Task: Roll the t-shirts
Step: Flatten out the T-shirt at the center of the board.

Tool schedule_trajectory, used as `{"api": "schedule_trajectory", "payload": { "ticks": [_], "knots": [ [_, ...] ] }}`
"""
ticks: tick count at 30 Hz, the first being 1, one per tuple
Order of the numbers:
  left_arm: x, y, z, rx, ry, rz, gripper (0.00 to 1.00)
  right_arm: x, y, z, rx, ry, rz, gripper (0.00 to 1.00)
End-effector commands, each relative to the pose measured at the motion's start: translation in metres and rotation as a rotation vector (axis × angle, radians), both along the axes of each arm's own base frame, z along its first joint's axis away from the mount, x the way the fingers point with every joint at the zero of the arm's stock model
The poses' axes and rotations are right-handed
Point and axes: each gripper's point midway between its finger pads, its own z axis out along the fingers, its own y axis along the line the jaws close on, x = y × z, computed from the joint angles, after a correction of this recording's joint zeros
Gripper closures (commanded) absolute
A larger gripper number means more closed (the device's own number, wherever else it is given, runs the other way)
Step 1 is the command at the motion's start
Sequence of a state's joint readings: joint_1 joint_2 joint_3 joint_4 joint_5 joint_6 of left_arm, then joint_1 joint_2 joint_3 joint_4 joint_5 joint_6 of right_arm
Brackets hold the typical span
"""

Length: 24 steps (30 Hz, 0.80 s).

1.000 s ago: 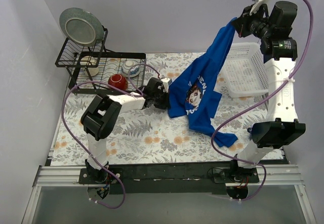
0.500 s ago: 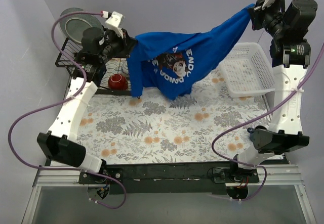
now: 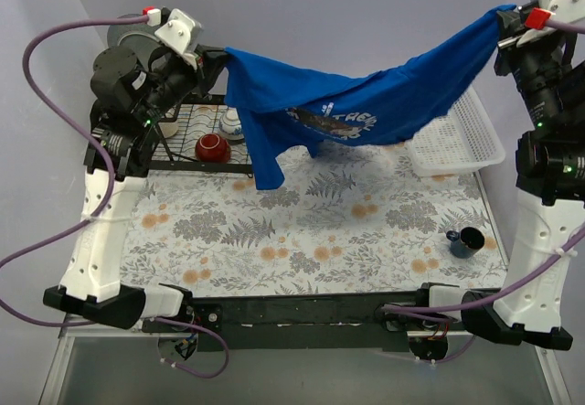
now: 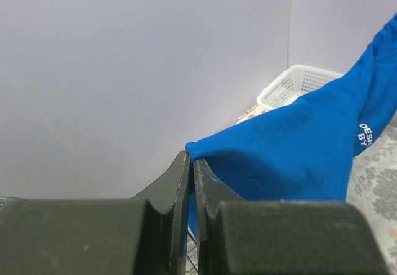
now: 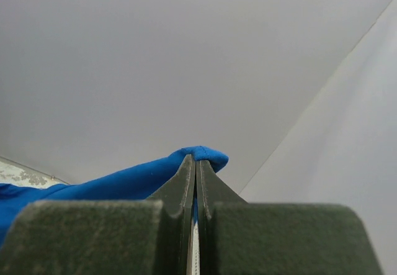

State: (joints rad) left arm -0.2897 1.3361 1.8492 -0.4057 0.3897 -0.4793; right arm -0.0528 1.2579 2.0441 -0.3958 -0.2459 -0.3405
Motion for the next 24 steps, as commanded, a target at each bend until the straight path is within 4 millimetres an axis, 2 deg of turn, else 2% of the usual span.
{"api": "schedule_trajectory", "payload": {
  "ticks": [1,2,3,4,5,6,7,8,9,10,11,12,13,14,15,16,17,18,19,20,21,22,23,24],
  "knots": [
    [-0.069,0.009,0.026,-0.009,-0.046,-0.074,1.0,-0.026,-0.014,0.001,-0.003,-0.031,-0.086,0.99],
    [-0.071,0.007,0.009,-0.006,0.001,-0.085,1.0,-0.029,-0.015,-0.003,-0.007,-0.025,-0.089,0.99],
    [-0.087,0.009,0.005,-0.012,0.011,-0.103,1.0,-0.031,-0.016,-0.016,-0.01,0.003,-0.098,0.99],
    [-0.093,0.005,-0.011,-0.002,0.064,-0.133,1.0,-0.031,-0.017,-0.024,-0.01,0.025,-0.105,0.99],
    [-0.092,0.002,-0.038,0.01,0.134,-0.148,1.0,-0.029,-0.018,-0.035,-0.007,0.05,-0.11,0.99],
    [-0.096,0.001,-0.053,0.019,0.176,-0.161,1.0,-0.034,-0.018,-0.041,-0.007,0.059,-0.111,0.99],
    [-0.104,-0.001,-0.07,0.035,0.225,-0.189,1.0,-0.023,-0.018,-0.066,-0.009,0.117,-0.107,0.99],
    [-0.104,-0.002,-0.089,0.05,0.273,-0.199,1.0,-0.021,-0.017,-0.076,-0.014,0.138,-0.1,0.99],
    [-0.101,-0.004,-0.122,0.071,0.352,-0.208,1.0,-0.022,-0.015,-0.084,-0.018,0.148,-0.089,0.99],
    [-0.106,-0.004,-0.144,0.099,0.397,-0.22,1.0,-0.011,-0.015,-0.111,-0.023,0.21,-0.083,0.99],
    [-0.108,-0.005,-0.163,0.115,0.436,-0.235,1.0,-0.008,-0.014,-0.121,-0.028,0.229,-0.079,0.99],
    [-0.108,-0.005,-0.202,0.141,0.52,-0.241,1.0,-0.004,-0.01,-0.137,-0.036,0.266,-0.052,0.99],
    [-0.109,-0.005,-0.22,0.169,0.544,-0.253,1.0,-0.001,-0.007,-0.152,-0.043,0.301,-0.032,0.99],
    [-0.112,-0.005,-0.235,0.184,0.562,-0.265,1.0,0.007,-0.004,-0.184,-0.05,0.373,-0.008,0.99],
    [-0.113,-0.005,-0.267,0.205,0.619,-0.274,1.0,0.007,0.009,-0.201,-0.068,0.416,0.069,0.99],
    [-0.111,-0.005,-0.28,0.218,0.628,-0.275,1.0,0.007,0.016,-0.217,-0.083,0.452,0.115,0.99],
    [-0.108,-0.005,-0.3,0.228,0.662,-0.271,1.0,0.011,0.022,-0.25,-0.081,0.529,0.15,0.99],
    [-0.101,-0.006,-0.311,0.238,0.661,-0.27,1.0,0.016,0.025,-0.267,-0.073,0.572,0.162,0.99],
    [-0.102,-0.005,-0.336,0.254,0.712,-0.278,1.0,0.019,0.028,-0.284,-0.067,0.612,0.173,0.99],
    [-0.099,-0.006,-0.348,0.273,0.724,-0.284,1.0,0.022,0.03,-0.306,-0.062,0.663,0.182,0.99],
    [-0.088,-0.005,-0.368,0.294,0.769,-0.269,1.0,0.029,0.031,-0.323,-0.058,0.704,0.193,0.99],
    [-0.082,-0.004,-0.378,0.307,0.79,-0.251,1.0,0.033,0.033,-0.332,-0.056,0.728,0.199,0.99],
    [-0.076,-0.003,-0.381,0.31,0.806,-0.228,0.96,0.037,0.033,-0.341,-0.051,0.753,0.196,0.99],
    [-0.062,0.003,-0.388,0.329,0.823,-0.166,0.83,0.045,0.032,-0.356,-0.041,0.798,0.192,0.99]
  ]
}}
